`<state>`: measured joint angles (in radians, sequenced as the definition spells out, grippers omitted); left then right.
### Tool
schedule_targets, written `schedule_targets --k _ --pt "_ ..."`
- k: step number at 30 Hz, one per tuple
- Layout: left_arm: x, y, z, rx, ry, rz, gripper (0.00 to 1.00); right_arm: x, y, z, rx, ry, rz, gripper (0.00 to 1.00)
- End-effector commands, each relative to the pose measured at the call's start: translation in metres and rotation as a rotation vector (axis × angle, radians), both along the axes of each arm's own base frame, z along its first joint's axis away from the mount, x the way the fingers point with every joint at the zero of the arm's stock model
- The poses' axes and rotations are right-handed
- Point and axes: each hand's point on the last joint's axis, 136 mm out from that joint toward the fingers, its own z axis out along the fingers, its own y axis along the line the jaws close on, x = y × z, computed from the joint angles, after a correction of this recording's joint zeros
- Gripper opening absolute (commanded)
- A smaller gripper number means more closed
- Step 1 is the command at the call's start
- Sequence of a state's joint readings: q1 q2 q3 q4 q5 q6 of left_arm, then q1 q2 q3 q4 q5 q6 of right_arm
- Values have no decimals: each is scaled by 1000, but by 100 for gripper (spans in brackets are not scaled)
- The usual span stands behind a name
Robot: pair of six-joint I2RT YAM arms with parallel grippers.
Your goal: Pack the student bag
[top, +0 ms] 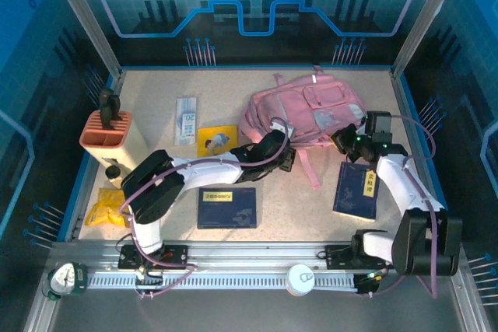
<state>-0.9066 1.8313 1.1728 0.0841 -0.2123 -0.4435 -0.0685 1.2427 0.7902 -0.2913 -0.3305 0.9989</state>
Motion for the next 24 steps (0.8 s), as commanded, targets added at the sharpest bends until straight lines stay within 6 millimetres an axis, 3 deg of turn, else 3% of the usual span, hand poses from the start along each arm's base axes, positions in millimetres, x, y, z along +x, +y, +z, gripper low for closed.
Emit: schedule_targets --k 1,6,11,16,21,24 --pt "-13 11 8 -3 51 -27 0 29 -27 25 -56 -95 -42 0" --pt "-20 -5 8 -30 107 -87 0 51 -53 26 -60 -93 -85 0" --pt "-18 -29 23 -140 115 -107 0 59 -50 10 -68 -32 -21 4" --pt "-9 -42 25 -141 106 -114 0 44 -42 2 -52 -25 22 21" --pt "-5 -47 27 -133 102 -127 0 17 -34 11 -57 -14 58 50" --pt "-6 -49 27 -134 104 -133 0 -4 -26 10 -26 17 67 59"
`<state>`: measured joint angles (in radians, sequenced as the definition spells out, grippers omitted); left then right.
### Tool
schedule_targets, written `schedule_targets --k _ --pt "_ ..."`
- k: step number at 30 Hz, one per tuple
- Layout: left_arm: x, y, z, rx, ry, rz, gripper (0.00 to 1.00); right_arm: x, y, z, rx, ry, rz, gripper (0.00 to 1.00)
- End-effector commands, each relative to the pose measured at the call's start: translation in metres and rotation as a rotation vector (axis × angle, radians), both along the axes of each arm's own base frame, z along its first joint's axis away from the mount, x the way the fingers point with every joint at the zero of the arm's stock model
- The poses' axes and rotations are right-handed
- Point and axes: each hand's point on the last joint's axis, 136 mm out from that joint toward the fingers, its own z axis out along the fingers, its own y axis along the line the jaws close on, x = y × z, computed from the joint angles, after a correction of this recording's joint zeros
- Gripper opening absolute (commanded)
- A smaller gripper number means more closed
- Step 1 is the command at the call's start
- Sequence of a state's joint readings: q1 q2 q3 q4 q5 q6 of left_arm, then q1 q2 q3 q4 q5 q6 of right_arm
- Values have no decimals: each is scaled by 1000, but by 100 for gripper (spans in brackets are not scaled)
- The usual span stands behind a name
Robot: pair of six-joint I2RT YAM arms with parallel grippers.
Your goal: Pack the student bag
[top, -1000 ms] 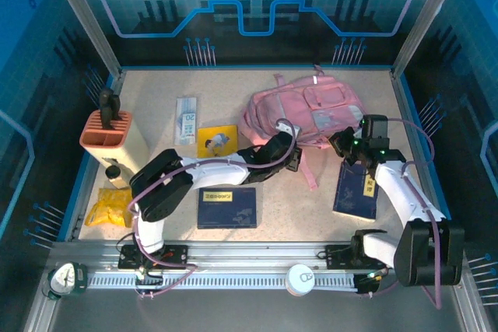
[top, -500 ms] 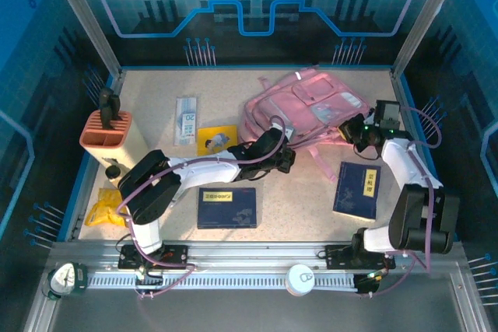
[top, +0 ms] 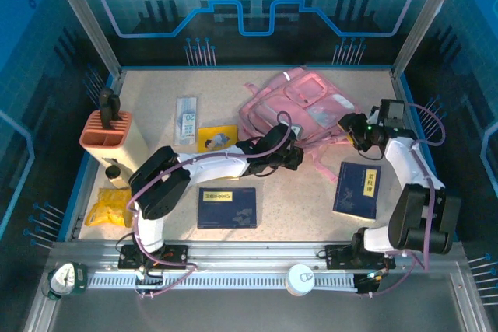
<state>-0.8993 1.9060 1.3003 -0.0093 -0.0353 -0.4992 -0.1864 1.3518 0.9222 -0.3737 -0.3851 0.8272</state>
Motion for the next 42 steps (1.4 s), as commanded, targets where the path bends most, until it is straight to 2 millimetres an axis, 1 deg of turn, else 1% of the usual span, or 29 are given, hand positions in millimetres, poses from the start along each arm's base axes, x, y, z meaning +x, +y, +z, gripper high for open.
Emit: schedule_targets --k 1,2,3,6,8,10,13,17,18,21,23,26,29,30,33,35,37,39,42 --pt "3 -18 29 -75 -37 -33 0 -27 14 6 52 24 40 62" --pt "2 -18 28 -73 -35 -33 0 -38 22 -5 76 57 50 65" --pt "2 -18 28 -71 -36 -32 0 -44 30 -9 103 70 62 67" --pt "1 -18 26 -66 -34 -30 0 -53 58 -15 226 69 97 70" --pt "0 -20 27 -73 -33 -36 0 -57 70 -19 246 90 105 71" --pt "-1 -22 28 -74 -38 -43 0 -57 77 -22 264 102 95 72" --pt "-2 -24 30 -78 -40 -51 0 -49 87 -27 324 100 65 72" --pt "-4 -26 32 -77 -43 -60 0 -39 100 -29 321 103 64 72" --pt "-5 -27 33 -75 -45 -63 0 -36 102 -31 327 105 60 71" --pt "-5 -27 33 -72 -49 -68 0 -26 106 -34 335 93 61 61" --pt "-6 -28 34 -71 -47 -71 0 -24 104 -38 312 100 60 53" --pt "-9 -29 36 -73 -43 -84 0 -20 97 -41 265 88 50 39" --pt "-11 -27 37 -66 -40 -90 0 -16 86 -40 217 78 49 20" --pt "-12 -26 38 -61 -39 -93 0 -16 82 -41 202 84 45 15" --pt "-17 -17 39 -33 -36 -103 0 -12 70 -39 182 67 43 4" --pt "-20 -6 36 -5 -30 -99 0 -8 60 -35 155 55 44 0" --pt "-23 8 29 31 -18 -91 0 -6 49 -31 106 44 50 0" --pt "-23 28 21 78 -9 -61 0 -5 36 -27 62 43 43 0" --pt "-21 57 13 125 -1 -15 0 -1 24 -22 44 31 37 0"
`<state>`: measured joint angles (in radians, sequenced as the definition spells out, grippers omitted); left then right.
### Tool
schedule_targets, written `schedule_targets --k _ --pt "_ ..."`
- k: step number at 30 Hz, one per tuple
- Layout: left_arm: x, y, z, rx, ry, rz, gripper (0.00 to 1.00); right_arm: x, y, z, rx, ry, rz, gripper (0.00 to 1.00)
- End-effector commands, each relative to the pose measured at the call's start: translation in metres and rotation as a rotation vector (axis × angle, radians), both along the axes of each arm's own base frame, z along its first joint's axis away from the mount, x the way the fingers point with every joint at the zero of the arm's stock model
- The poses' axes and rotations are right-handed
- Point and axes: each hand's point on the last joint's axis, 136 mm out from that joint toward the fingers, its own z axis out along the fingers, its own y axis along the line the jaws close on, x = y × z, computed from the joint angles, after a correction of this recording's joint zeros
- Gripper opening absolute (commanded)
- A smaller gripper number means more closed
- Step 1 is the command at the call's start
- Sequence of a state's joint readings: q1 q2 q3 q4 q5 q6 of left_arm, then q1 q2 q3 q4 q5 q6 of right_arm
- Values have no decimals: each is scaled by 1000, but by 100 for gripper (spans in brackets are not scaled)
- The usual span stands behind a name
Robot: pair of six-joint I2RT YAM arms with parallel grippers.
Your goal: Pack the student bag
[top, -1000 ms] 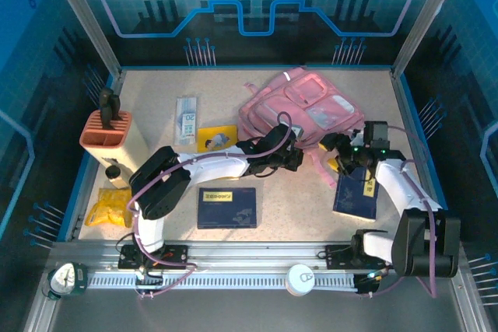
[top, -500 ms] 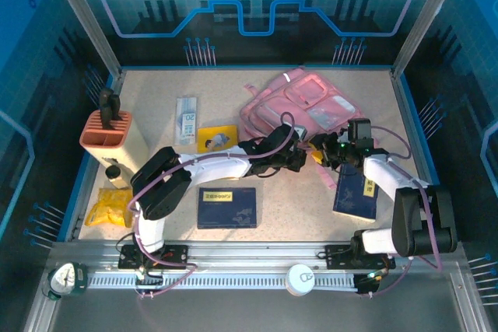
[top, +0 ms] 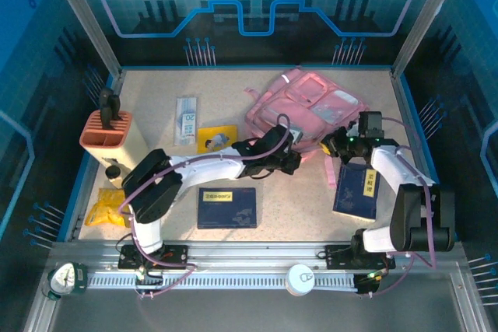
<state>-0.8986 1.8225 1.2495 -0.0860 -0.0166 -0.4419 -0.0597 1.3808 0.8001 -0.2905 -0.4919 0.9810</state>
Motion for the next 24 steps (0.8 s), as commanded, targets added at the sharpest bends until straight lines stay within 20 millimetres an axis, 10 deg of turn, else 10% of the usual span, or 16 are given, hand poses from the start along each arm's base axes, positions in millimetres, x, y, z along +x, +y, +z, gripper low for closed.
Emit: schedule_targets --k 1,6,13,24 --pt "-2 45 6 77 0 43 0 24 -41 16 -144 -101 -47 0" --pt "2 59 3 87 38 36 0 43 -60 25 -222 -116 -55 0" --pt "3 14 15 -14 87 -54 0 66 -37 31 -178 -152 52 18" --pt "11 -2 16 -8 76 -56 0 0 -30 31 -207 -71 113 63"
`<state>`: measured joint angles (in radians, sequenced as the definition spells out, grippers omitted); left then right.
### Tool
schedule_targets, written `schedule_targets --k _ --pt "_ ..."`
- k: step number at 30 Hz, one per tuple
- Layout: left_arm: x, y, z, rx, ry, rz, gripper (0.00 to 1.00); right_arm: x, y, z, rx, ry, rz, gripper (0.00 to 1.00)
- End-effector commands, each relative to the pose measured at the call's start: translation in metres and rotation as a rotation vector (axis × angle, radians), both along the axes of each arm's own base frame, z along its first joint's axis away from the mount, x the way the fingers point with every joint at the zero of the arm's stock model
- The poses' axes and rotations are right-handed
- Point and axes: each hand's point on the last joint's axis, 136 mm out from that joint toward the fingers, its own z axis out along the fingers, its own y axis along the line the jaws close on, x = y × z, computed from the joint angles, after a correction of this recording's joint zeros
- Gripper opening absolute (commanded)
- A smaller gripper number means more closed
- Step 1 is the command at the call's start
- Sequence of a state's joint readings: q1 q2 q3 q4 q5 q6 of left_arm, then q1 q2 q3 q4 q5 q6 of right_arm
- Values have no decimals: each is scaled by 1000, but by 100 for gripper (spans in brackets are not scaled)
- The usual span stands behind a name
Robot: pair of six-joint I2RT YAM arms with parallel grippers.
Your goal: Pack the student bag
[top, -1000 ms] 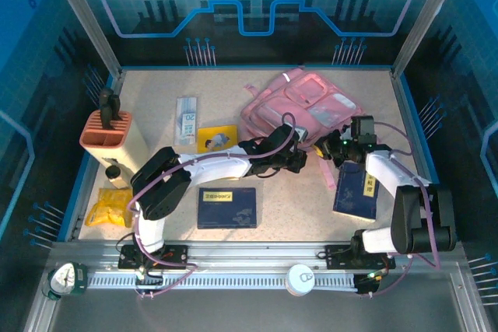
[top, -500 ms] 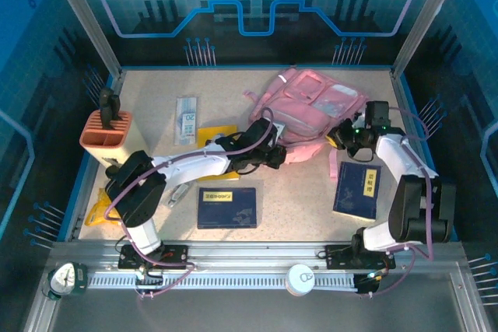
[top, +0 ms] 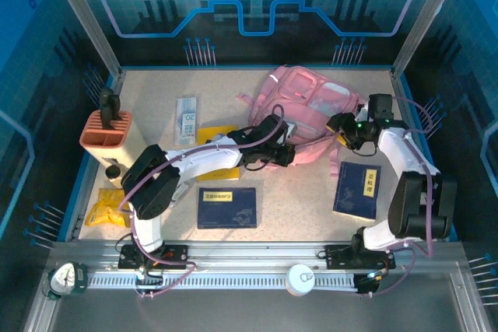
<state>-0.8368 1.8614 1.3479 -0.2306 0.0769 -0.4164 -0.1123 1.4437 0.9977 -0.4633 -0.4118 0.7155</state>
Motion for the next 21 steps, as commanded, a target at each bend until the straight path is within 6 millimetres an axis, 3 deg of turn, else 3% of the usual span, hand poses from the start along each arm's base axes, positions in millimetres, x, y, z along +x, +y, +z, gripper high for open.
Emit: schedule_targets --k 1,7,15,21 --pt "-1 -13 17 -43 -11 -34 0 -34 6 6 4 25 27 64" --pt "-4 -23 20 -73 -13 -58 0 -66 46 -13 155 73 9 71" --pt "-9 -30 27 -77 -25 -93 0 -48 72 -21 263 84 -50 76" --pt "-12 -35 29 -86 -21 -101 0 -36 70 -36 233 86 -57 66"
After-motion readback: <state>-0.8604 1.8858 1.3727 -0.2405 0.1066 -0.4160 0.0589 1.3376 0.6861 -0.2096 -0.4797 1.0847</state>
